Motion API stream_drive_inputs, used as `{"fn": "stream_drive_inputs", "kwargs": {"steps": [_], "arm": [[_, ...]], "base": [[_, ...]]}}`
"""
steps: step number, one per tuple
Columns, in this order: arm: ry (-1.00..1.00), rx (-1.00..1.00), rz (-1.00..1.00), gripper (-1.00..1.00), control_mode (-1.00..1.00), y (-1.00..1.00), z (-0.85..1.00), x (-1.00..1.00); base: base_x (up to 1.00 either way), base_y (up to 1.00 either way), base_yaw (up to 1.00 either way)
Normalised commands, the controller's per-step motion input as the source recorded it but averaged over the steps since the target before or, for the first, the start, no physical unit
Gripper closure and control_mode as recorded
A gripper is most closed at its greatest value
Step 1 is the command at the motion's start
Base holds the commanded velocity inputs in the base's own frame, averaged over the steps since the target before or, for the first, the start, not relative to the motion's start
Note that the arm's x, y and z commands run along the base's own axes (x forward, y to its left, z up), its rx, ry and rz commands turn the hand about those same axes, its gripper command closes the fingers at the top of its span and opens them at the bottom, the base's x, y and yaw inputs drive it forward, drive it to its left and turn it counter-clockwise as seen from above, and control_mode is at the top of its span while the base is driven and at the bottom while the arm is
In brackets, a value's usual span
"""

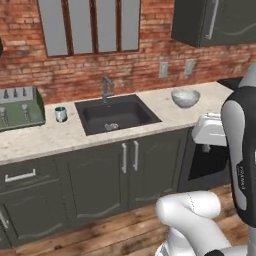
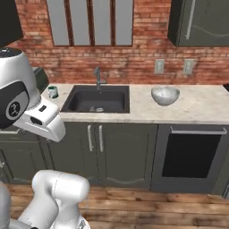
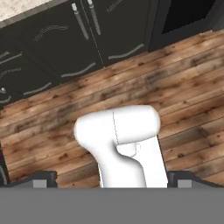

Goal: Clear the mugs and bowl far away from the sink.

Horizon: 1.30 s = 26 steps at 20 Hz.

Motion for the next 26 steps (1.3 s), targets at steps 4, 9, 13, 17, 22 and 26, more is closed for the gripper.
{"fn": "stream_drive_inputs", "kwargs": {"steps": [4,9,13,17,22,26], "arm": [[0.0,0.0,0.0,-1.0,1.0,0.0,0.0,0.0],[0.0,0.0,0.0,-1.0,1.0,0.0,0.0,0.0],[0.0,0.0,0.0,-1.0,1.0,0.0,0.0,0.0],[0.0,0.0,0.0,-1.0,1.0,0.0,0.0,0.0],[0.0,0.0,0.0,-1.0,1.0,0.0,0.0,0.0],[0.0,0.0,0.0,-1.0,1.0,0.0,0.0,0.0]], "base": [[1.0,0.64,0.0],[0.95,0.6,0.05],[0.78,0.38,0.11],[0.7,0.48,0.15],[0.18,0.56,0.22],[0.05,0.74,0.26]]}}
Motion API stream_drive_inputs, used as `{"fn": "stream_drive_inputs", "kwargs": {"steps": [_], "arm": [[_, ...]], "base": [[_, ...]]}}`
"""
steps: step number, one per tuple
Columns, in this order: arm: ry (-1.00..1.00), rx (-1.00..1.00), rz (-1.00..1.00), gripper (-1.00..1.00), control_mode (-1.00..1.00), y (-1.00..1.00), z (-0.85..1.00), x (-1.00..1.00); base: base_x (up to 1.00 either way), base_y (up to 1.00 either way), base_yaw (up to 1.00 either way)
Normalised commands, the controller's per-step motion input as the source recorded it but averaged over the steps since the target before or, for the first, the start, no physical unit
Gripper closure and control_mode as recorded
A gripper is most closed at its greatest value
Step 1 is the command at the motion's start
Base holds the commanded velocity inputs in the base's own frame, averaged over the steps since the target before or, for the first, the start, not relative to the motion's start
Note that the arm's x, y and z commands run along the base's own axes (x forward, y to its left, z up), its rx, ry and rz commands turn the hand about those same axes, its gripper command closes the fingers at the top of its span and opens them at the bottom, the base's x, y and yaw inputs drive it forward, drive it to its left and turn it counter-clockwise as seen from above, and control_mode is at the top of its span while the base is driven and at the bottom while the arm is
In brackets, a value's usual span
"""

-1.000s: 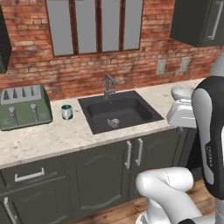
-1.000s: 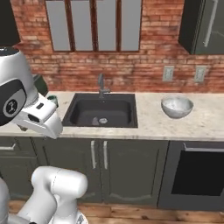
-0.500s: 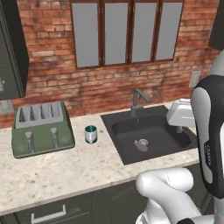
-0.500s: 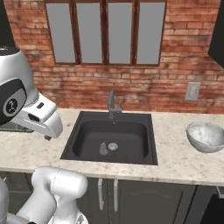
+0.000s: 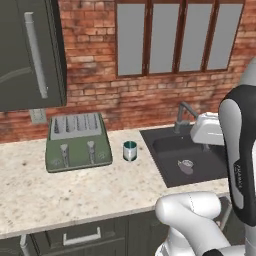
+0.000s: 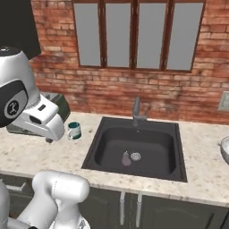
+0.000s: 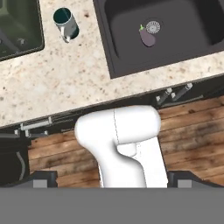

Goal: Clear the mugs and bowl far away from the sink.

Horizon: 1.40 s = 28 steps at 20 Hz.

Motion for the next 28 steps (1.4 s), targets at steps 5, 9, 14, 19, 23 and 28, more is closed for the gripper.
{"fn": "stream_drive_inputs", "kwargs": {"steps": [5,9,14,19,23,28], "arm": [[0.0,0.0,0.0,-1.0,1.0,0.0,0.0,0.0],[0.0,0.0,0.0,-1.0,1.0,0.0,0.0,0.0],[0.0,0.0,0.0,-1.0,1.0,0.0,0.0,0.0],[0.0,0.0,0.0,-1.0,1.0,0.0,0.0,0.0],[0.0,0.0,0.0,-1.0,1.0,0.0,0.0,0.0],[0.0,0.0,0.0,-1.0,1.0,0.0,0.0,0.0]], "base": [[0.06,0.22,0.35],[0.27,0.01,0.37],[0.51,-0.21,0.11],[0.61,-0.01,-0.17],[0.65,0.01,-0.5],[0.64,0.06,-0.48]]}}
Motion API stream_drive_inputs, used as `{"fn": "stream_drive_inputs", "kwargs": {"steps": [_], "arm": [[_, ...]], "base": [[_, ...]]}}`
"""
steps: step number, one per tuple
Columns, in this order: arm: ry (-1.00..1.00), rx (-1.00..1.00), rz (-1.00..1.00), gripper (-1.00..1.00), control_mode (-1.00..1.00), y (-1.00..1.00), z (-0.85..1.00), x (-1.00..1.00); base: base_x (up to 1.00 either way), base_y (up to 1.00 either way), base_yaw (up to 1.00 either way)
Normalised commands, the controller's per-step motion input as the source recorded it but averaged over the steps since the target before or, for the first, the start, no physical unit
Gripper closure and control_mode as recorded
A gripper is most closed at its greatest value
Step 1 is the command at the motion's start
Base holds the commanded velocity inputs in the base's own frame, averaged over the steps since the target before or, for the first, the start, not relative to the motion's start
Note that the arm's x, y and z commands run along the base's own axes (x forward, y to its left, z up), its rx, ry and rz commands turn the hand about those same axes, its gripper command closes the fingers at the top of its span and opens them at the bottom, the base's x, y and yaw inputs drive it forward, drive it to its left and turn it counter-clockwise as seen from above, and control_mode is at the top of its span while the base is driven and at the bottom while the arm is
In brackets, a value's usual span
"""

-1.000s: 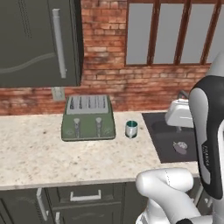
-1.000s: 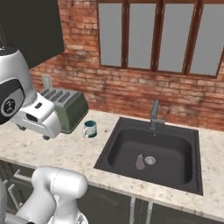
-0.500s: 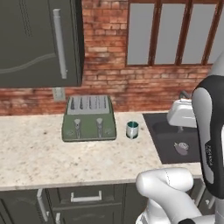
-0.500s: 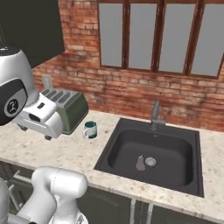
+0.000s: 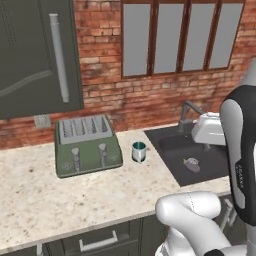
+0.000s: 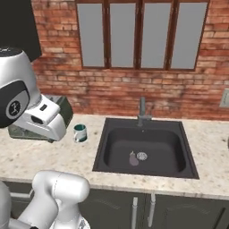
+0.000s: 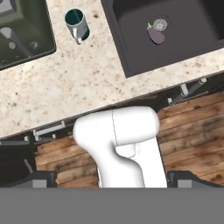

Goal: Clear the mugs and bowl far away from the sink.

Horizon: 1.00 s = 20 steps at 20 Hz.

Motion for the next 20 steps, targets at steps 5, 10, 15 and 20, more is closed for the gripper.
{"fn": "stream_drive_inputs", "kwargs": {"steps": [5,10,15,20], "arm": [[0.0,0.0,0.0,-1.0,1.0,0.0,0.0,0.0],[0.09,0.0,0.01,-1.0,-1.0,0.01,-0.32,0.28],[0.1,-0.03,0.03,-1.0,-1.0,0.02,-0.38,0.49],[0.01,-0.15,0.05,-1.0,-1.0,0.06,-0.3,0.45]], "base": [[0.3,0.18,-0.11],[0.05,0.02,0.0],[0.0,0.0,0.0],[0.0,0.0,0.0]]}}
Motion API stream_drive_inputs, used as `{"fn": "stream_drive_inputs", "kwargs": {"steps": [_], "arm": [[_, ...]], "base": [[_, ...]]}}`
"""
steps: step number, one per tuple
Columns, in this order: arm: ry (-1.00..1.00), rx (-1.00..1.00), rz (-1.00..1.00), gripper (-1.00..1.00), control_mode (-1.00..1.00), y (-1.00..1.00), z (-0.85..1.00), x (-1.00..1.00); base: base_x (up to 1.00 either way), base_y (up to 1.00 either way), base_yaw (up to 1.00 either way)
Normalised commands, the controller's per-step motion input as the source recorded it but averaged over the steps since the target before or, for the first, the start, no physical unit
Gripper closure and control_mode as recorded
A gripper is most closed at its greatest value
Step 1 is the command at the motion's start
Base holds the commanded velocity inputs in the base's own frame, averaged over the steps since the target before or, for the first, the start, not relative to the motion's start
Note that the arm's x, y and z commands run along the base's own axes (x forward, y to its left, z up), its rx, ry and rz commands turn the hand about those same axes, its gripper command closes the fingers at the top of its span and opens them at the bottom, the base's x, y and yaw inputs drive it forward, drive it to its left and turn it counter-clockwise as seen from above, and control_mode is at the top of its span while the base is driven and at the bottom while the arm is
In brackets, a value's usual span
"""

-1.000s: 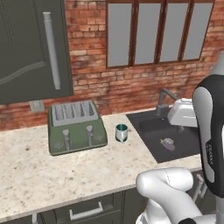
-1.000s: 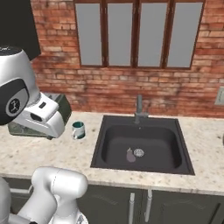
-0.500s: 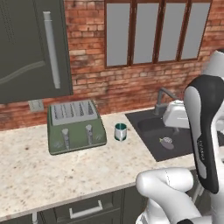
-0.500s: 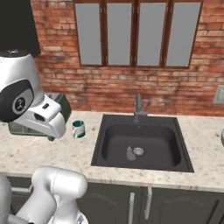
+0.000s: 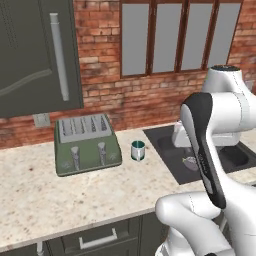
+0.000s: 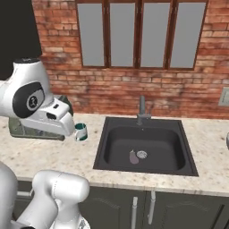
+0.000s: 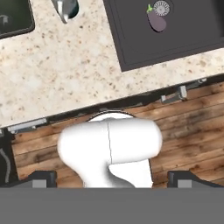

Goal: Clear the mugs and bowl far away from the sink.

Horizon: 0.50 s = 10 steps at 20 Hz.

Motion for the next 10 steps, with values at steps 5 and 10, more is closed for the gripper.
{"fn": "stream_drive_inputs", "kwargs": {"steps": [5,10], "arm": [[-0.01,-0.11,0.02,-1.0,-1.0,0.14,-0.33,0.32],[-0.01,0.0,0.04,-1.0,-1.0,0.08,-0.35,0.38]], "base": [[0.0,0.0,0.0],[0.0,0.0,0.0]]}}
